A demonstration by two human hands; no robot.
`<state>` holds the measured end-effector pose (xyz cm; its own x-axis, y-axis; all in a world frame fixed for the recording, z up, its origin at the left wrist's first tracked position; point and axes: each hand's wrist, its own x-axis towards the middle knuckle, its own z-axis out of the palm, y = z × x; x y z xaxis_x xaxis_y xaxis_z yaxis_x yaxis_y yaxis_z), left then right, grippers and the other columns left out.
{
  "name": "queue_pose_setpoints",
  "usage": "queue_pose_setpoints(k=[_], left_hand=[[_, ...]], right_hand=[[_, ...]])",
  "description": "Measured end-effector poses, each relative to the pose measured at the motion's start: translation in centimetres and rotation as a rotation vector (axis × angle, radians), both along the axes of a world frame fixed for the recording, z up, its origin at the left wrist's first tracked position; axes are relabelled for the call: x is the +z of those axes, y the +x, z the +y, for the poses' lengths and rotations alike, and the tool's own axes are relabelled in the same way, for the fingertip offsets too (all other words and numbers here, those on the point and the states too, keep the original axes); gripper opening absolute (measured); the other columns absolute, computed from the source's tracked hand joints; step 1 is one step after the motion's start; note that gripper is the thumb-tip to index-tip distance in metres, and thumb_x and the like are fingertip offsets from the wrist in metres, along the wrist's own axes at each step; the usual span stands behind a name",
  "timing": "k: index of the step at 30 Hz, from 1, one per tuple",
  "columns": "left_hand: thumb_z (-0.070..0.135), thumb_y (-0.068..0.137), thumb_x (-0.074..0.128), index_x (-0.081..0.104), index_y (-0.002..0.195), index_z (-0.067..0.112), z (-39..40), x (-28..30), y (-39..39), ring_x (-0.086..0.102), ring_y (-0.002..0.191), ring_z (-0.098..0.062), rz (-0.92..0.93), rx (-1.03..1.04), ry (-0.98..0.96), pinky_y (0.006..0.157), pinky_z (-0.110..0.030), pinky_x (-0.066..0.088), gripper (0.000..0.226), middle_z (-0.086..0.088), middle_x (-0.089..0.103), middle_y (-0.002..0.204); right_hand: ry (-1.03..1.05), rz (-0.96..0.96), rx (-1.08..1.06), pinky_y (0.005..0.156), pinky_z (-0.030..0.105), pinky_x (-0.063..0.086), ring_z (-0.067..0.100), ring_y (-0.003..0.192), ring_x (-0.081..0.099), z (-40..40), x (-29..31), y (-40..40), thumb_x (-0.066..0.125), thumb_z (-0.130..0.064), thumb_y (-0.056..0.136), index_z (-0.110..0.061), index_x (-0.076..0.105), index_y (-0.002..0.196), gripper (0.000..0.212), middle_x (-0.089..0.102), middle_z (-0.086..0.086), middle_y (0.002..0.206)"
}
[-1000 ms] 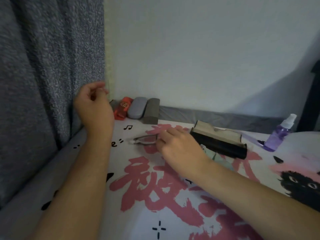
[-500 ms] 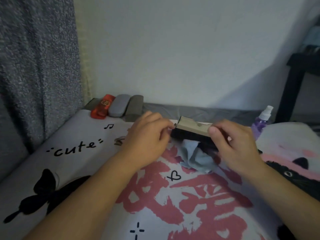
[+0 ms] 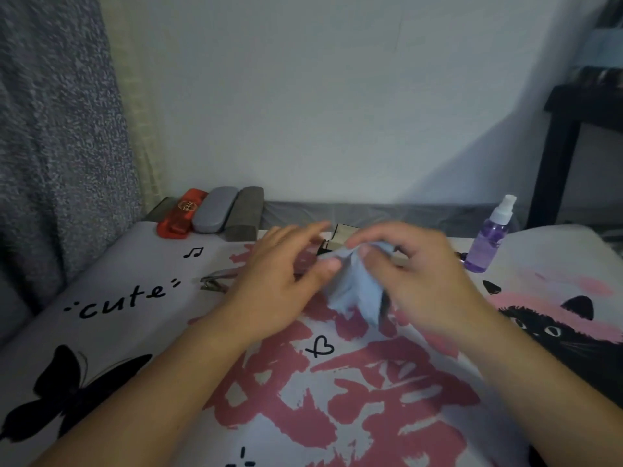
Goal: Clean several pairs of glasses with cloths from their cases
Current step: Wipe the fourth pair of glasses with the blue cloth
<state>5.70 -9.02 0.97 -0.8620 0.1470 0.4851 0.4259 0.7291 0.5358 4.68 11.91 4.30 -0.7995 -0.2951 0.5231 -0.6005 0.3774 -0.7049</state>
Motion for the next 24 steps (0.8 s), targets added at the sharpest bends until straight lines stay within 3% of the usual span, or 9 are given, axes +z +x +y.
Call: queue_pose_setpoints(k=[1,3,6,8,13,16,19,21,24], left_hand=[[0.066,0.091,0.055,0.044,0.146,0.045,0.3,0.7,0.5,0.047,0.128,-0.001,-0.078,-0.097,0.078,0.104,-0.030,0.041,0.060,0.023,0.055,0.132],[0.055,0.091,0.065,0.056,0.136,0.041,0.9,1.9,1.3,0.058,0.121,0.000,-0.222,-0.268,0.296,0.096,-0.022,0.047,0.048,0.023,0.063,0.128],[0.031,0.087,0.073,0.079,0.102,0.019,1.7,3.4,2.3,0.074,0.091,-0.015,-0.363,-0.274,0.755,0.074,-0.028,0.057,0.020,-0.002,0.078,0.101],[0.024,0.085,0.073,0.080,0.097,0.012,1.3,3.5,2.5,0.074,0.085,-0.024,-0.489,-0.262,0.990,0.074,-0.035,0.060,0.018,-0.012,0.077,0.098],[0.028,0.090,0.059,0.074,0.118,0.009,1.2,3.3,2.6,0.070,0.111,-0.028,-0.782,-0.417,1.152,0.092,-0.037,0.058,0.037,-0.016,0.070,0.124],[0.021,0.097,0.053,0.065,0.130,0.005,1.8,3.0,2.4,0.067,0.116,-0.031,-0.798,-0.365,1.204,0.094,-0.039,0.057,0.039,-0.019,0.067,0.129],[0.021,0.100,0.052,0.066,0.125,0.007,2.0,3.0,2.2,0.070,0.112,-0.030,-0.764,-0.255,1.264,0.091,-0.040,0.059,0.032,-0.017,0.071,0.123],[0.021,0.102,0.053,0.068,0.120,0.009,1.8,3.1,2.0,0.072,0.107,-0.027,-0.697,-0.181,1.292,0.087,-0.038,0.060,0.026,-0.013,0.073,0.118],[0.024,0.106,0.048,0.064,0.128,0.010,1.1,3.4,1.8,0.069,0.115,-0.025,-0.641,-0.118,1.256,0.096,-0.041,0.054,0.031,-0.013,0.072,0.122]], right_hand=[[-0.209,-0.121,0.120,0.074,0.031,0.054,0.013,0.078,0.065,0.3,1.2,0.4,0.063,-0.009,0.095,-0.029,0.078,0.086,0.027,0.072,-0.008,0.085],[-0.480,-0.250,0.275,0.070,0.032,0.048,0.023,0.074,0.058,0.7,3.0,1.0,0.059,-0.008,0.089,-0.027,0.076,0.078,0.028,0.067,0.001,0.076],[-0.701,-0.443,0.346,0.067,0.031,0.049,0.027,0.069,0.057,1.2,4.0,1.1,0.061,0.000,0.074,-0.018,0.074,0.080,0.023,0.062,0.011,0.073],[-0.783,-0.558,0.383,0.066,0.027,0.055,0.020,0.069,0.065,1.9,3.9,0.8,0.056,-0.002,0.069,-0.014,0.074,0.092,0.032,0.066,0.005,0.074],[-0.755,-0.699,0.385,0.073,0.029,0.057,0.021,0.077,0.064,2.2,2.8,0.0,0.052,0.009,0.075,-0.015,0.076,0.106,0.046,0.062,0.006,0.078],[-0.777,-0.747,0.237,0.078,0.034,0.058,0.024,0.087,0.066,1.9,2.1,-0.5,0.050,0.010,0.086,-0.013,0.075,0.109,0.041,0.065,0.009,0.088],[-0.947,-0.966,0.244,0.088,0.036,0.061,0.025,0.101,0.067,1.9,1.2,-0.8,0.060,-0.013,0.098,-0.003,0.067,0.112,0.019,0.067,0.011,0.105],[-0.919,-1.124,0.264,0.092,0.038,0.060,0.025,0.108,0.070,2.0,0.6,-0.8,0.063,-0.024,0.098,0.001,0.066,0.118,0.033,0.072,0.014,0.114],[-0.737,-1.222,0.275,0.095,0.044,0.058,0.027,0.115,0.070,1.9,0.3,-0.4,0.065,-0.024,0.095,-0.007,0.066,0.129,0.039,0.072,0.015,0.123]])
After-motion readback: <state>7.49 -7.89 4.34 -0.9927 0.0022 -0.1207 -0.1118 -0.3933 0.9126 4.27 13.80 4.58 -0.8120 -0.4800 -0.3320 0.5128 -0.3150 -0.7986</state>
